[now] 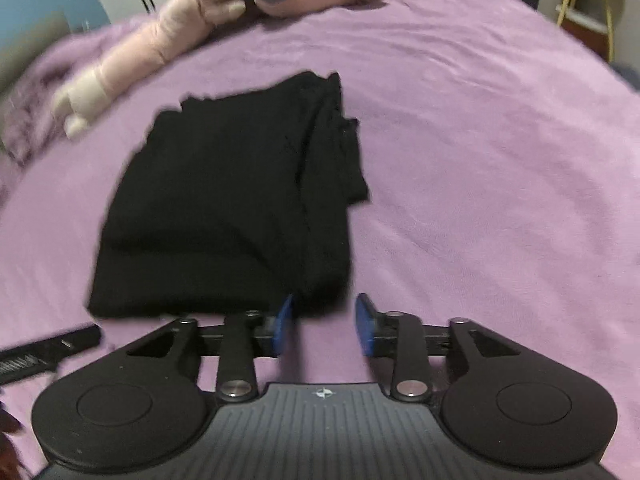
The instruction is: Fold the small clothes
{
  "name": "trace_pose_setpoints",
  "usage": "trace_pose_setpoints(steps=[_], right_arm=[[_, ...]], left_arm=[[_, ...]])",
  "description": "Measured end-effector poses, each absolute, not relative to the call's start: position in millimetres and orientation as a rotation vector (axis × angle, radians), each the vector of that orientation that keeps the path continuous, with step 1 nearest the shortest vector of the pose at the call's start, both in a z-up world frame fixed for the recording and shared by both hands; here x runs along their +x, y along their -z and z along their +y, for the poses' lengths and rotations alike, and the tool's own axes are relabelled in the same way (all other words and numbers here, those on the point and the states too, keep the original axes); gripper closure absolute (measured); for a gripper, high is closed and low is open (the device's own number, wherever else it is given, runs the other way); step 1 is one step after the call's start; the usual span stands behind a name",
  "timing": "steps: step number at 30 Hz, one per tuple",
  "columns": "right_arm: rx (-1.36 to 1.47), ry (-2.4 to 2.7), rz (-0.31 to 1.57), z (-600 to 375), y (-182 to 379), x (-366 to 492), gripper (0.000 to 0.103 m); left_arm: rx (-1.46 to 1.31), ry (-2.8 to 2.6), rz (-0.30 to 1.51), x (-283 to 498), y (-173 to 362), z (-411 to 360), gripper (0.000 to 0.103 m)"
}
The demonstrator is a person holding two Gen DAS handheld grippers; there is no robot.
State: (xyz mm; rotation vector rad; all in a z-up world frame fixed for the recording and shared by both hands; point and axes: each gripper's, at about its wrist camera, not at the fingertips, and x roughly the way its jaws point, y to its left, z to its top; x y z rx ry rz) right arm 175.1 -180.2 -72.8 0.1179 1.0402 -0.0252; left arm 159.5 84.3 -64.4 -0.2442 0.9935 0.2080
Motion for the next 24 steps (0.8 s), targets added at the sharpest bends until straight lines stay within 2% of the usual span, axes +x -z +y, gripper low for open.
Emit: trace_pose_setpoints(steps=[2, 4, 5, 7, 9, 12, 24], right_arm=[[0.098, 0.032, 1.057, -180, 71, 162, 0.063], [0.115, 0.04, 1.074, -181, 65, 152, 0.044], [0.121, 0.049, 1.083, -181, 62, 149, 0.03], [0.126, 0.032, 1.082, -178, 52, 145, 0.028], [0.114, 0.022, 1.085, -172, 41, 144, 0.018], [0.077, 0.019, 1.078, -160, 27, 148, 0.011], [0.018, 0.056, 1.05, -133, 0, 155, 0.008]], left_arm=[[-0.203, -0.247, 1.005, 148, 60, 77, 0.011], [-0.154, -0.284, 1.005, 139, 55, 71, 0.009], [-0.129, -0.294, 1.005, 137, 52, 67, 0.009], [-0.095, -0.292, 1.005, 136, 45, 63, 0.009], [-0.064, -0.286, 0.993, 139, 35, 61, 0.008], [-0.031, -0.294, 0.962, 140, 20, 57, 0.006], [0.008, -0.3, 0.994, 151, 6, 52, 0.006]])
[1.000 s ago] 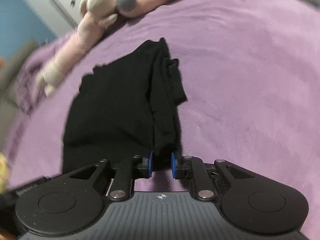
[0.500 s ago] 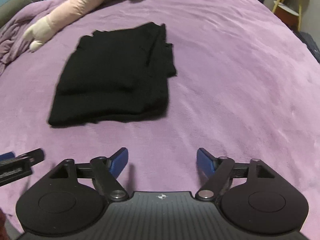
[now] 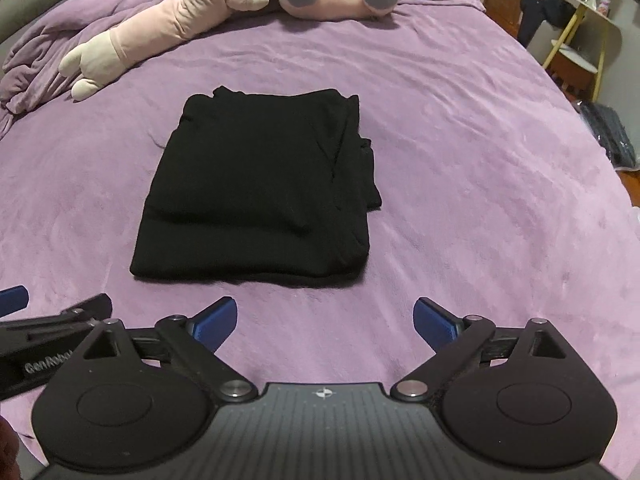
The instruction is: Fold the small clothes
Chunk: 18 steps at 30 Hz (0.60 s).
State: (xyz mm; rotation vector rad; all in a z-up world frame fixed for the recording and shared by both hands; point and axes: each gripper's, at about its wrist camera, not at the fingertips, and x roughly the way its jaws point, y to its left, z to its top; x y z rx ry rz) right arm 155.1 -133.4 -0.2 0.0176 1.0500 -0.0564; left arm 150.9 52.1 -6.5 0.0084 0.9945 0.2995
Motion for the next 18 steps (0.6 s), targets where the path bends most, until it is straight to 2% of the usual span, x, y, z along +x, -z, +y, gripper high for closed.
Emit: trace_pose_setpoints(steps=[18], right_arm=[[0.035, 0.094, 1.039, -135.2, -2.4, 157.1, 0.008]], left_arm=[[0.002, -0.295, 1.004, 151.9, 6.9, 51.9, 0.006]])
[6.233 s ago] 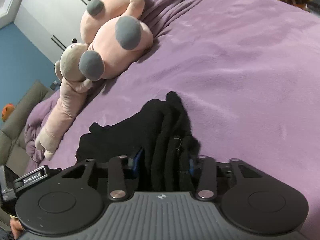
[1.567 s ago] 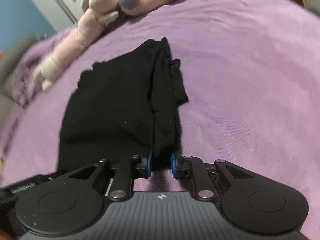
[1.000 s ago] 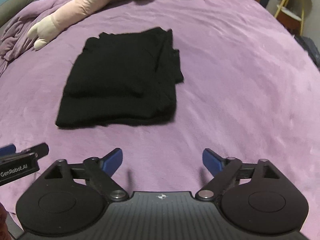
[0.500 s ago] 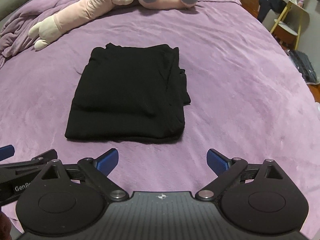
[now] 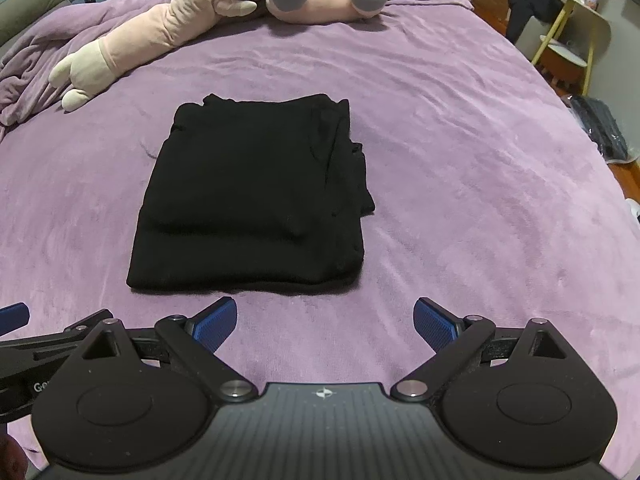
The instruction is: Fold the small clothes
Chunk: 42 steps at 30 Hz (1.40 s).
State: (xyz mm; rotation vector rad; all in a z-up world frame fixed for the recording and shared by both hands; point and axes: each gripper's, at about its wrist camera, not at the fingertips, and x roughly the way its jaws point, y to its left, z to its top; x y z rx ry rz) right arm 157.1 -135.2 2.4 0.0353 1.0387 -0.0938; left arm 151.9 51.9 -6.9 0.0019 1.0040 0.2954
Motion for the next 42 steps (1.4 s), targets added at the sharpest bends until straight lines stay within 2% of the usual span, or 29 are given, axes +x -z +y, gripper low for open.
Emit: trace_pose_setpoints(steps=[42], right_arm=[[0.039, 0.102, 1.021, -140.5, -10.9, 152.3, 0.008]], left_arm=[[0.016, -0.279, 1.001, 152.4, 2.9, 42.6, 0.005]])
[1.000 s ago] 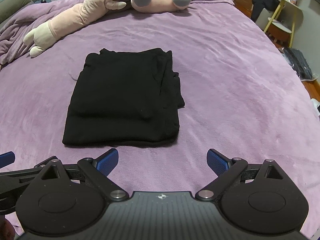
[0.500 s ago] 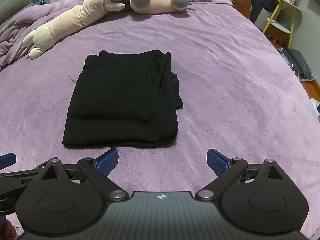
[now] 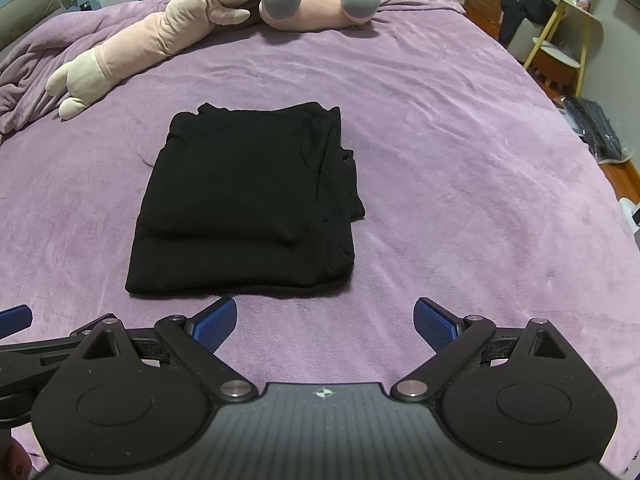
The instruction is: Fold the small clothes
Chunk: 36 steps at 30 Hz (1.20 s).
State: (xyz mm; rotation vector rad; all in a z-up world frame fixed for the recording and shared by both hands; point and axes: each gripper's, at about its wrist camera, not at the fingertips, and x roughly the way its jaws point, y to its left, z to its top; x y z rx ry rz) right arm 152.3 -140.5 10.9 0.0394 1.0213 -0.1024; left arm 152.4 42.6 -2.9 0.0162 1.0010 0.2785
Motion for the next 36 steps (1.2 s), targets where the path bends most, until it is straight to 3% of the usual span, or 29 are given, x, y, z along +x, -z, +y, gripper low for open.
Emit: trace_pose_setpoints(steps=[36], right_arm=[[0.05, 0.106, 1.015, -140.2, -15.2, 153.3, 0.007]], left_arm=[[0.015, -0.269, 1.006, 156.8, 3.1, 39.7, 0.005]])
